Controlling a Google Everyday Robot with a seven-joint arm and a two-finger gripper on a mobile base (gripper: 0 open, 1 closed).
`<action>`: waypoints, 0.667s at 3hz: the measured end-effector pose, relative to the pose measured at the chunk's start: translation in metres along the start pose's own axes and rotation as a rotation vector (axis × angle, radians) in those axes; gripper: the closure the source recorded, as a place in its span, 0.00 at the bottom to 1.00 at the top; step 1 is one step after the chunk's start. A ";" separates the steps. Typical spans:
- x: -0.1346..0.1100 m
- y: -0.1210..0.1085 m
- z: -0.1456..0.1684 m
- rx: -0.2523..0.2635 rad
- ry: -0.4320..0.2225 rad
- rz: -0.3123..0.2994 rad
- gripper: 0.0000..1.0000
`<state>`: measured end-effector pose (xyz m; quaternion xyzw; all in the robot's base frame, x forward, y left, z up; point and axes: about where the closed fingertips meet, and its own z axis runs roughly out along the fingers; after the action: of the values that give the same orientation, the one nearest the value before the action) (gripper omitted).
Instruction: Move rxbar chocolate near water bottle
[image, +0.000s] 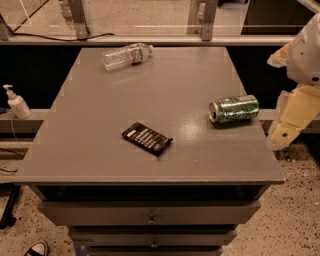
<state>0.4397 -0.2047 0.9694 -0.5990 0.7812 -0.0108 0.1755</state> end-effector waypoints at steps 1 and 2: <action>-0.027 0.016 0.022 -0.034 -0.092 0.041 0.00; -0.064 0.036 0.055 -0.094 -0.199 0.064 0.00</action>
Offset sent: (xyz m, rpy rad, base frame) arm -0.0036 0.1433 -0.0786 0.3868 0.0951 0.0396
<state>0.4359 -0.1232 0.9263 -0.5795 0.7782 0.0908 0.2243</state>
